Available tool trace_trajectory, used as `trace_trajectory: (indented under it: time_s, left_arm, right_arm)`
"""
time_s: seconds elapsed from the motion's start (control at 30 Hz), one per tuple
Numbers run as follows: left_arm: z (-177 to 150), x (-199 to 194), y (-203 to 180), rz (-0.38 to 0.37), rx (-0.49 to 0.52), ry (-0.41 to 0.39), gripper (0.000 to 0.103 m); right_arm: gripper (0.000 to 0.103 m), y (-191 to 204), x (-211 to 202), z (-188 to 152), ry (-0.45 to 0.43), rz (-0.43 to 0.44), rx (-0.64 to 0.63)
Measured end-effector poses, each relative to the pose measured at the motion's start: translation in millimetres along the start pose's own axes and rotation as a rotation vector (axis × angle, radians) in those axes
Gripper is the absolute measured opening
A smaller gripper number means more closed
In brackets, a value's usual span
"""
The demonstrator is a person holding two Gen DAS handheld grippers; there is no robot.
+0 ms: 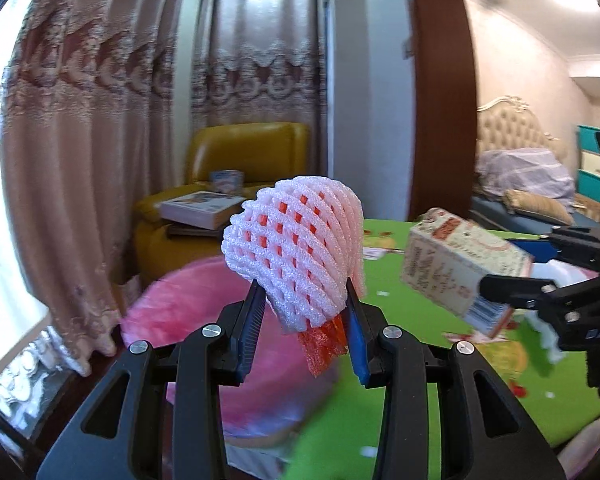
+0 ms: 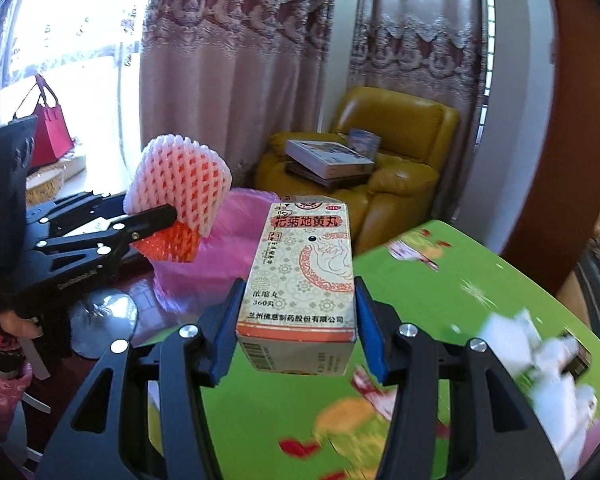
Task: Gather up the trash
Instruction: 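Carry the foam net and medicine box to the pink bin and release both, then return both grippers to the table toward the white plastic bag and foam sheet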
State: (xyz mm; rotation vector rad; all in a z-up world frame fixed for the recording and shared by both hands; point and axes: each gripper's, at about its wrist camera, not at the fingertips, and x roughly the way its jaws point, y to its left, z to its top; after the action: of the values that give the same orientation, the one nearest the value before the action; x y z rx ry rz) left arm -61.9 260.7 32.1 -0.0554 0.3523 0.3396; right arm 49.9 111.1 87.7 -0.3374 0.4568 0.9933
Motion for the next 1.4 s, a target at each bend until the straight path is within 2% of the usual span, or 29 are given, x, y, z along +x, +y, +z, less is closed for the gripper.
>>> trace_trajectory:
  time_s: [0.07,0.27,0.43,0.57,0.8,0.9,0.93,1.0,1.03,1.07,1.23,1.3,1.4]
  left_arm:
    - [4,11,20,0.042,-0.013,0.015,0.037]
    - [9,50,65,0.105,-0.053,0.085,0.037]
    - [0,83,90,0.106,-0.099,0.15,0.037]
    - [-9,98,98,0.103,-0.112,0.185,0.037]
    - [-22,99,91,0.095,-0.121,0.208,0.037]
    - [-27,102,92,0.098,-0.136,0.22,0.039]
    - [-28,101,92,0.111,-0.138,0.22,0.045]
    - [-29,97,92,0.138,-0.144,0.207,0.062]
    - [-29,92,93,0.16,-0.143,0.188,0.077]
    - [-28,87,94,0.175,-0.139,0.171,0.086]
    - [-29,61,91,0.258,-0.101,0.112,0.091]
    - [-28,53,85,0.26,-0.107,0.092,0.093]
    - [-23,42,67,0.222,-0.117,0.063,0.093]
  right_arm:
    - [0.051,3,17,15,0.003,0.019,0.002]
    - [0.05,11,68,49,0.011,0.067,0.002]
    - [0.049,26,107,66,0.017,0.087,-0.02]
    - [0.049,27,125,78,0.019,0.093,0.001]
    - [0.049,26,120,124,-0.081,0.106,0.028]
    - [0.05,28,133,129,-0.078,0.118,0.058]
    - [0.05,29,139,128,-0.065,0.12,0.071]
    - [0.068,26,150,123,-0.034,0.125,0.11]
    - [0.07,25,152,120,-0.032,0.124,0.122]
    - [0.07,24,152,116,-0.033,0.121,0.127]
    - [0.07,7,137,95,-0.032,0.097,0.138]
    - [0.07,-4,126,84,-0.032,0.088,0.151]
    - [0.07,-17,107,64,-0.015,0.055,0.15]
